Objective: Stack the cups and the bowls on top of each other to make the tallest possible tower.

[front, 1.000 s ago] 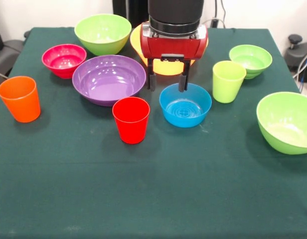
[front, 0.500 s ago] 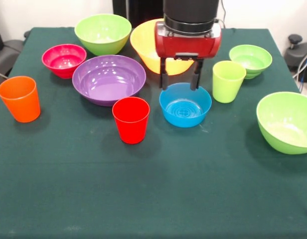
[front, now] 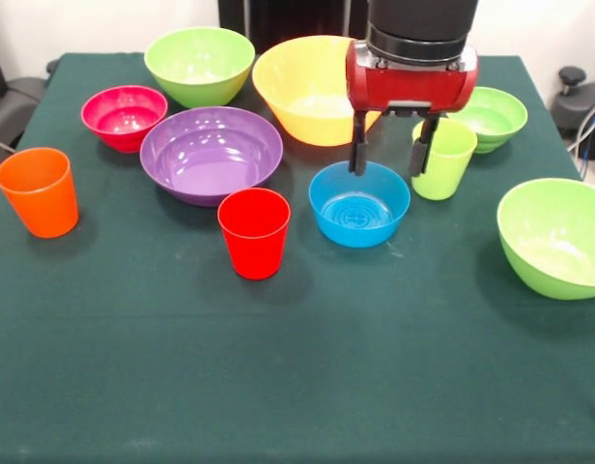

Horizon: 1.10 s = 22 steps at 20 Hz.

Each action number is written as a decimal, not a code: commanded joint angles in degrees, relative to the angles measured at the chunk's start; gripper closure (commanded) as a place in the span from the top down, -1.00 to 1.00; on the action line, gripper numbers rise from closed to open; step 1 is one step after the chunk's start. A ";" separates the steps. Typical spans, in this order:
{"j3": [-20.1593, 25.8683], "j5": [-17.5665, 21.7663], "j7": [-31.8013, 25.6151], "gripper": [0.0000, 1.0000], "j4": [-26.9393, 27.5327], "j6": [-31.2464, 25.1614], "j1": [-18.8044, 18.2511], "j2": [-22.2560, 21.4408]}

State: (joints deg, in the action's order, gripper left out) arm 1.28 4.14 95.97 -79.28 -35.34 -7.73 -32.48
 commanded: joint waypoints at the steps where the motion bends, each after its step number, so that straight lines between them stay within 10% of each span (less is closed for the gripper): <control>1: 1.95 -0.26 9.44 1.00 -2.19 4.97 0.03 4.39; 22: 1.43 -0.99 13.17 1.00 -7.80 12.06 0.92 3.96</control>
State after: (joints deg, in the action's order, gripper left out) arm 0.27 3.74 100.09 -80.80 -25.52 -7.56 -30.35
